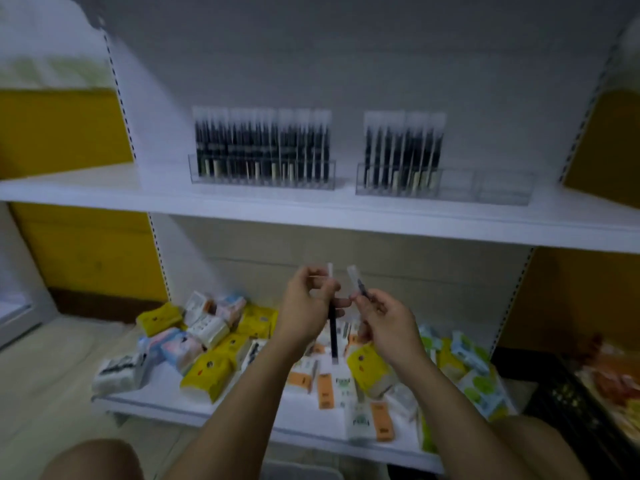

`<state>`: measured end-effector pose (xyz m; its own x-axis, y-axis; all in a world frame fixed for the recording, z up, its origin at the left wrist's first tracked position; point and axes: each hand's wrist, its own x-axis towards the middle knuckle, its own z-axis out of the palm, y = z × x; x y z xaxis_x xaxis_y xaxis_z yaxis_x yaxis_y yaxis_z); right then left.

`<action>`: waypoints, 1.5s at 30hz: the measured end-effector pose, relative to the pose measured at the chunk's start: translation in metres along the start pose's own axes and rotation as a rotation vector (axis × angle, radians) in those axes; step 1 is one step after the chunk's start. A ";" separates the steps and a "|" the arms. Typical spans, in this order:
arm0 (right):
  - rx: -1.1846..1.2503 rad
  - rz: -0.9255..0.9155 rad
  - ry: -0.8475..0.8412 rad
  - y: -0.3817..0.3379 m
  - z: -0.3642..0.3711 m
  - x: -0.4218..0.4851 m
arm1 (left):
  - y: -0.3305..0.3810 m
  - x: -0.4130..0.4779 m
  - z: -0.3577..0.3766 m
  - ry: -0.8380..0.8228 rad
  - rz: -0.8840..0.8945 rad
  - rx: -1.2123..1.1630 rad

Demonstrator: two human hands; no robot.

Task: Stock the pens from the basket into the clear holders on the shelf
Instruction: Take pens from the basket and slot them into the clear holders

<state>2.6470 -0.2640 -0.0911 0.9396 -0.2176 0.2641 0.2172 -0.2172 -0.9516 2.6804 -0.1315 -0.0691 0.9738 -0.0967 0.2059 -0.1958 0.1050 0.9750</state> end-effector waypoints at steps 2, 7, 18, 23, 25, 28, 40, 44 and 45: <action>-0.063 -0.071 0.086 -0.024 -0.013 0.007 | 0.024 0.004 0.008 -0.029 0.084 0.049; -0.271 -0.222 0.190 -0.084 -0.050 0.025 | 0.084 0.018 0.031 -0.055 0.325 0.277; -0.147 -0.376 0.281 -0.152 -0.121 0.087 | 0.184 0.067 0.085 -0.126 0.519 0.303; -0.210 -0.469 0.328 -0.160 -0.150 0.118 | 0.202 0.100 0.113 -0.122 0.613 0.333; -0.217 -0.502 0.353 -0.164 -0.155 0.132 | 0.204 0.115 0.124 -0.098 0.659 0.361; -0.206 -0.532 0.399 -0.170 -0.161 0.157 | 0.206 0.136 0.140 -0.066 0.731 0.420; -0.172 -0.525 0.423 -0.156 -0.160 0.229 | 0.188 0.197 0.157 -0.061 0.768 0.478; -0.191 -0.514 0.402 -0.147 -0.163 0.235 | 0.195 0.201 0.157 -0.034 0.819 0.450; -0.220 -0.503 0.385 -0.144 -0.163 0.234 | 0.197 0.201 0.157 -0.028 0.828 0.451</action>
<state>2.7923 -0.4388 0.1337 0.5677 -0.3545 0.7430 0.5064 -0.5612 -0.6547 2.8197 -0.2856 0.1773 0.5027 -0.1872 0.8440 -0.8564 -0.2410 0.4566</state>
